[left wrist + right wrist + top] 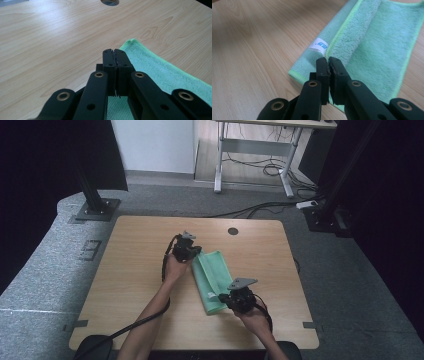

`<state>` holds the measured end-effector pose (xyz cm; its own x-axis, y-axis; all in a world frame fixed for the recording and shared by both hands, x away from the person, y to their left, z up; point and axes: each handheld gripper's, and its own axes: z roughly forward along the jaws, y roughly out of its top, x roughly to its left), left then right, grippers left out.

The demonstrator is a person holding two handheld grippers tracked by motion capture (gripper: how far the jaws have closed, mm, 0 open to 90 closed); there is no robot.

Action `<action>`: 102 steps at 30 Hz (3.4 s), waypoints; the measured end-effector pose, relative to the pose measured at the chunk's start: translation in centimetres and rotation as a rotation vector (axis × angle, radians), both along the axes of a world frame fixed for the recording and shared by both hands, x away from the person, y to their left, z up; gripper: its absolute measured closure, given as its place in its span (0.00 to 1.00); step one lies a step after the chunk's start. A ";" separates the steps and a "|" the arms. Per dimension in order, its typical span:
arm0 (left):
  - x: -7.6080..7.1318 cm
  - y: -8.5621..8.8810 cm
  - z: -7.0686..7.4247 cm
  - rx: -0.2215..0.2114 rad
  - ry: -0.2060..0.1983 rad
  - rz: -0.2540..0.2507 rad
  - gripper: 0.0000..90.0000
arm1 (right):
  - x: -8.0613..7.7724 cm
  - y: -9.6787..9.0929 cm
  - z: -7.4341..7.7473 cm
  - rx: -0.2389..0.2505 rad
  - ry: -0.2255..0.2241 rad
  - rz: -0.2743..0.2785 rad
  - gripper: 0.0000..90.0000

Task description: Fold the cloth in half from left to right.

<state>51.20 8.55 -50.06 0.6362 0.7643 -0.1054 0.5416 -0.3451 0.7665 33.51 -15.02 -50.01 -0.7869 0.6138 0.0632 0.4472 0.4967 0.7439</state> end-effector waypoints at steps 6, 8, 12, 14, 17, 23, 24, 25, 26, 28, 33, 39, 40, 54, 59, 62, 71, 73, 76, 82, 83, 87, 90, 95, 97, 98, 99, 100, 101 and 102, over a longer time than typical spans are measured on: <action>0.3 -1.3 0.2 0.008 -0.007 -0.013 0.97 | 0.1 -1.3 0.1 0.006 -0.003 -0.032 0.95; 0.4 -1.7 0.2 0.014 -0.006 -0.020 0.98 | 0.1 -1.8 0.1 0.009 -0.002 -0.041 0.95; 0.6 -2.6 0.0 0.020 -0.005 -0.022 0.97 | 0.1 -2.3 0.1 0.008 -0.003 -0.056 0.95; 0.8 -3.0 -0.2 0.025 -0.001 -0.029 0.97 | 0.2 -2.4 0.0 0.006 -0.004 -0.058 0.95; 1.1 -3.8 -0.9 0.039 0.009 -0.030 0.97 | 0.3 -2.6 -0.5 -0.013 0.005 -0.062 0.95; 1.4 -4.6 -1.8 0.062 0.023 -0.032 0.96 | 0.5 -2.6 -1.5 -0.048 0.031 -0.066 0.95; 1.4 -4.6 -1.8 0.062 0.023 -0.032 0.96 | 0.5 -2.6 -1.5 -0.048 0.031 -0.066 0.95; 1.6 -4.8 -2.1 0.069 0.029 -0.031 0.96 | 0.6 -2.6 -1.8 -0.058 0.039 -0.067 0.95; 1.6 -4.8 -2.1 0.069 0.029 -0.031 0.95 | 0.6 -2.6 -1.8 -0.058 0.039 -0.067 0.95; 1.7 -4.9 -2.4 0.074 0.037 -0.028 0.93 | 0.7 -2.6 -2.1 -0.071 0.046 -0.070 0.95; 1.6 -4.8 -2.2 0.063 0.010 -0.014 0.64 | 0.8 -3.0 -2.0 -0.060 0.037 -0.090 0.91; 1.4 -4.2 -0.2 0.041 -0.044 0.009 0.44 | 1.2 -4.1 -1.6 -0.042 0.019 -0.140 0.83; 1.4 -4.2 -0.2 0.041 -0.044 0.009 0.43 | 1.2 -4.1 -1.6 -0.042 0.019 -0.140 0.83; -0.8 -3.0 -0.4 0.028 0.004 -0.032 0.21 | 2.3 -5.7 -1.3 -0.041 -0.021 -0.230 0.53; -3.2 -2.3 -2.0 0.070 0.033 -0.052 0.15 | 3.2 -5.2 -2.5 -0.067 -0.008 -0.229 0.44; -4.1 -2.2 -2.3 0.086 0.036 -0.057 0.12 | 3.4 -5.2 -2.9 -0.086 -0.002 -0.230 0.42; -8.3 -2.5 -4.0 0.173 0.038 -0.079 0.03 | 3.7 -5.8 -4.0 -0.121 0.026 -0.233 0.40; -8.5 -2.7 -4.3 0.218 0.027 -0.077 0.02 | 3.7 -5.9 -4.1 -0.106 0.041 -0.244 0.39; -8.5 -2.7 -4.4 0.219 0.028 -0.071 0.01 | 3.7 -6.0 -4.2 -0.090 0.051 -0.255 0.39; -8.3 -1.9 -4.6 0.215 0.030 -0.044 0.00 | 3.2 -5.2 -4.3 -0.088 0.043 -0.232 0.41; -8.2 -1.5 -4.6 0.207 0.035 -0.035 0.00 | 3.1 -4.9 -4.3 -0.089 0.042 -0.224 0.41; -8.1 -0.4 -4.6 0.204 0.044 -0.025 0.01 | 2.7 -3.6 -4.3 -0.088 0.034 -0.191 0.40; -8.0 0.5 -4.6 0.199 0.049 -0.014 0.01 | 2.6 -2.6 -4.4 -0.085 0.028 -0.175 0.37; -7.8 2.2 -4.8 0.176 0.064 -0.006 0.01 | 2.5 -0.9 -4.4 -0.089 0.017 -0.158 0.35; -7.8 2.6 -4.8 0.170 0.067 -0.004 0.01 | 2.5 -0.5 -4.4 -0.087 0.015 -0.156 0.34; -7.8 2.6 -4.8 0.170 0.067 -0.004 0.00 | 2.5 -0.5 -4.4 -0.087 0.015 -0.156 0.34; -7.7 2.8 -4.8 0.172 0.066 -0.005 0.00 | 2.5 -0.3 -4.5 -0.086 0.014 -0.155 0.34; -7.7 2.9 -4.8 0.169 0.066 0.000 0.00 | 2.5 -0.2 -4.5 -0.084 0.014 -0.157 0.34; -7.6 3.2 -4.8 0.170 0.064 0.002 0.00 | 2.6 0.2 -4.5 -0.082 0.014 -0.158 0.34; -7.6 3.4 -4.8 0.169 0.064 0.006 0.00 | 2.6 0.4 -4.5 -0.081 0.011 -0.154 0.33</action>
<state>43.65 11.92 -54.87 0.6279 0.7781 -0.0154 0.5896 -0.4627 0.6620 36.12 -14.66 -54.54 -0.6830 0.7302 0.0171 0.5305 0.4799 0.6988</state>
